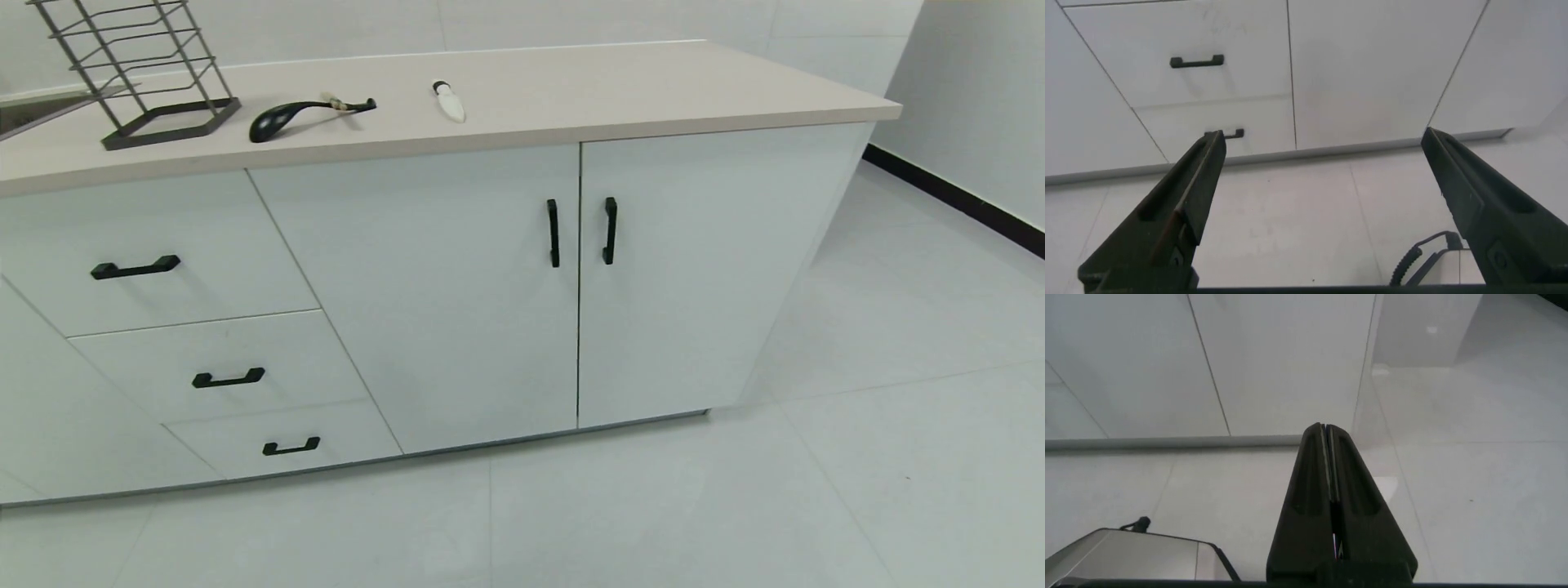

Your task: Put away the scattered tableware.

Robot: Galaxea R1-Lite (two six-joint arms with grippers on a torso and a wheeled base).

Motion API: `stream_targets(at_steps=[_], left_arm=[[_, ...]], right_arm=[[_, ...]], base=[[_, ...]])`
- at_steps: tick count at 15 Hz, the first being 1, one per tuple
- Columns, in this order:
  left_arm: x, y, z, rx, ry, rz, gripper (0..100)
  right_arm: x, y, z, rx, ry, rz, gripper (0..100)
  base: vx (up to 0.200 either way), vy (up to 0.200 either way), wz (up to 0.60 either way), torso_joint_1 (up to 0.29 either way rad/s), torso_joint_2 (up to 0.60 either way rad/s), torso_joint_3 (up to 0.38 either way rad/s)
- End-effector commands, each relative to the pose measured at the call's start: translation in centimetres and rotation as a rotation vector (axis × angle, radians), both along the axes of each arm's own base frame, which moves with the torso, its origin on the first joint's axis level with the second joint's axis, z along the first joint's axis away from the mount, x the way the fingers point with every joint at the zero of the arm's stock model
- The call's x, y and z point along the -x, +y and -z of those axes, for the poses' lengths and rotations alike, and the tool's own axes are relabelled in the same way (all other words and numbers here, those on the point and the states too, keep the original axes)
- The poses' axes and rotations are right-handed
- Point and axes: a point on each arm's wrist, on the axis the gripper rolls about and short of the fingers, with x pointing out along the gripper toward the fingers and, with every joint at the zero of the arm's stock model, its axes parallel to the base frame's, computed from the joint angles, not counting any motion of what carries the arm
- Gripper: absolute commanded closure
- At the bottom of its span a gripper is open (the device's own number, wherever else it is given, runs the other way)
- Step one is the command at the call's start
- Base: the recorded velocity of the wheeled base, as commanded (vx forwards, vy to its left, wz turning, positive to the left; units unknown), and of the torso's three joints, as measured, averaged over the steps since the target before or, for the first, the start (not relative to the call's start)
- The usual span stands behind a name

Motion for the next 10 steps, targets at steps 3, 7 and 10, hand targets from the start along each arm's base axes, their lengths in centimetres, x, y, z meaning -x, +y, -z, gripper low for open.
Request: stream_targets(at_steps=[3,7,10], left_arm=[[0.00,0.00,0.00,0.002,-0.001,0.000,0],[0.00,0.00,0.00,0.002,-0.001,0.000,0],[0.00,0.00,0.00,0.002,-0.001,0.000,0]], right_arm=[[-0.01,0.00,-0.02,0.000,0.001,-0.004,100],[-0.01,0.01,-0.02,0.003,0.000,-0.004,100],[-0.01,0.02,0.03,0.054,-0.002,-0.004,100]], base=[[0.000,0.000,0.40,0.005,0.00,0.003],[0.000,0.100,0.00,0.001,0.00,0.000],[0.000,0.200,0.00,0.001,0.00,0.002]])
